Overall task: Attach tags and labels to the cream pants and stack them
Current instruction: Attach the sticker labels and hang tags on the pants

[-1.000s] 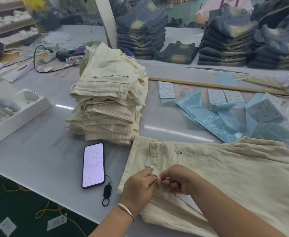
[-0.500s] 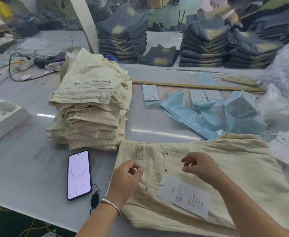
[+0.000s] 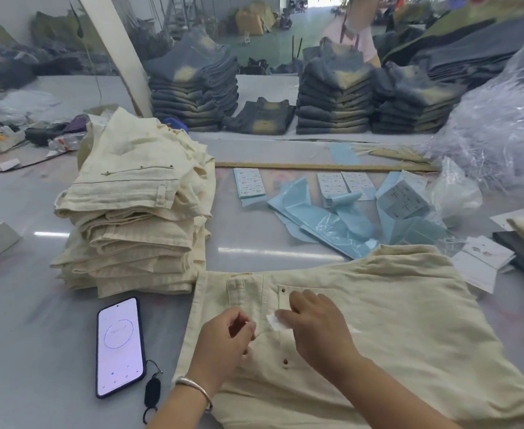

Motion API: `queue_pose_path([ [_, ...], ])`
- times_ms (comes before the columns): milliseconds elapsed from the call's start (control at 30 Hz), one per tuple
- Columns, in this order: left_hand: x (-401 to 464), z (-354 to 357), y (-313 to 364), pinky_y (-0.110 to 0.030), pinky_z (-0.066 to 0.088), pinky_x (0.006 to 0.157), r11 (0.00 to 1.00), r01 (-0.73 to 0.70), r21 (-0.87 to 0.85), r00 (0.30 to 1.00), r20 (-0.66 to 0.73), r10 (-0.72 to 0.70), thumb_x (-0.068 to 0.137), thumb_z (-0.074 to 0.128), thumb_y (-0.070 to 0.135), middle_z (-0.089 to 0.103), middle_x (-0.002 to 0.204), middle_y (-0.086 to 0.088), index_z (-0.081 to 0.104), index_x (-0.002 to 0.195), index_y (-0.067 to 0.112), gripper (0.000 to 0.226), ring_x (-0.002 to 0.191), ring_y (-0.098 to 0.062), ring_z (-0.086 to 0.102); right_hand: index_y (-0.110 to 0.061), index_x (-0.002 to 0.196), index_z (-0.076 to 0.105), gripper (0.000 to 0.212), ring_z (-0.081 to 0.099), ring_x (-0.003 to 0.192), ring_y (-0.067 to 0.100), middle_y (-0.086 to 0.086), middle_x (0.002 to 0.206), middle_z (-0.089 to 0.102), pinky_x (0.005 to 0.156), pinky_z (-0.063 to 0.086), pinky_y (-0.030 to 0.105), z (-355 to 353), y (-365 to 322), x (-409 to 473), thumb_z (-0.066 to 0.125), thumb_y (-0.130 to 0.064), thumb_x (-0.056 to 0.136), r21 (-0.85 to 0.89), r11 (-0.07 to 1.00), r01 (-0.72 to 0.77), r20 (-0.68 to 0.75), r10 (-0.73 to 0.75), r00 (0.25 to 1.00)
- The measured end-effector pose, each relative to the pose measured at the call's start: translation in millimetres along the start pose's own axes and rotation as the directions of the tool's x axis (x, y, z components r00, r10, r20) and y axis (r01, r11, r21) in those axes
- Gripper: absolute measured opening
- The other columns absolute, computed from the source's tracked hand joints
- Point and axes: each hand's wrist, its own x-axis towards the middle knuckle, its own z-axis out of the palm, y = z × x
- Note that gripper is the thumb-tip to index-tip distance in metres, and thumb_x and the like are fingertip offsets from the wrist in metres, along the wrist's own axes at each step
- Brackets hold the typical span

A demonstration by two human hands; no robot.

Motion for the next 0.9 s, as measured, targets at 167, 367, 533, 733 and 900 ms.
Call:
queue_pose_path([
  [167,0.3,0.0,-3.2,-0.025,0.052,0.054,1.0,0.007,0.002,1.0,0.02,-0.007,0.088,0.064,0.014,0.068,0.068,-0.004,0.059,0.066,0.022,0.024,0.053,-0.014,0.062,-0.021,0.09,0.064,0.035,0.043,0.091,0.014,-0.006,0.094,0.047,0.077,0.036,0.03,28.0,-1.5,-18.6,0.052,-0.051,0.077,0.245,0.956,-0.165,0.329,0.078,0.941],
  [367,2.8,-0.9,-4.2,-0.025,0.052,0.056,1.0,-0.011,0.021,1.0,0.008,0.01,0.085,0.066,0.016,0.067,0.065,-0.001,0.061,0.067,0.026,0.021,0.055,-0.009,0.059,-0.024,0.085,0.078,0.014,0.05,0.072,-0.001,-0.008,0.08,0.056,0.069,0.043,0.023,39.2,-8.6,-15.2,0.077,-0.035,0.077,0.586,0.655,-0.477,0.292,0.379,0.878],
  [533,5.5,-1.2,-2.0,-0.021,0.047,0.05,0.999,-0.035,0.04,0.999,0.0,0.035,0.075,0.071,0.021,0.06,0.057,-0.004,0.062,0.064,0.023,0.014,0.052,-0.01,0.056,-0.023,0.079,0.078,0.009,0.051,0.062,0.003,-0.007,0.072,0.057,0.065,0.045,0.028,45.1,-10.0,-13.2,0.077,-0.02,0.071,0.611,0.615,-0.499,0.33,0.376,0.866],
  [733,2.4,11.8,-2.8,-0.024,0.05,0.05,1.0,0.006,0.014,0.999,0.047,-0.006,0.071,0.065,0.005,0.057,0.054,0.002,0.054,0.062,0.017,0.019,0.048,-0.013,0.06,-0.026,0.096,0.065,0.039,0.053,0.07,0.002,-0.006,0.085,0.062,0.066,0.045,0.016,42.4,7.8,-17.5,0.08,-0.014,0.061,0.644,0.602,-0.472,0.38,0.283,0.881],
  [900,-0.7,18.5,-9.8,-0.019,0.05,0.057,0.998,0.038,-0.058,0.996,0.077,-0.033,0.081,0.069,0.001,0.07,0.07,-0.003,0.062,0.093,0.024,0.027,0.062,-0.015,0.069,-0.018,0.088,0.073,0.024,0.052,0.069,0.001,-0.008,0.083,0.057,0.065,0.04,0.011,48.2,13.2,-22.1,0.083,-0.015,0.066,0.604,0.674,-0.426,0.27,0.329,0.905],
])
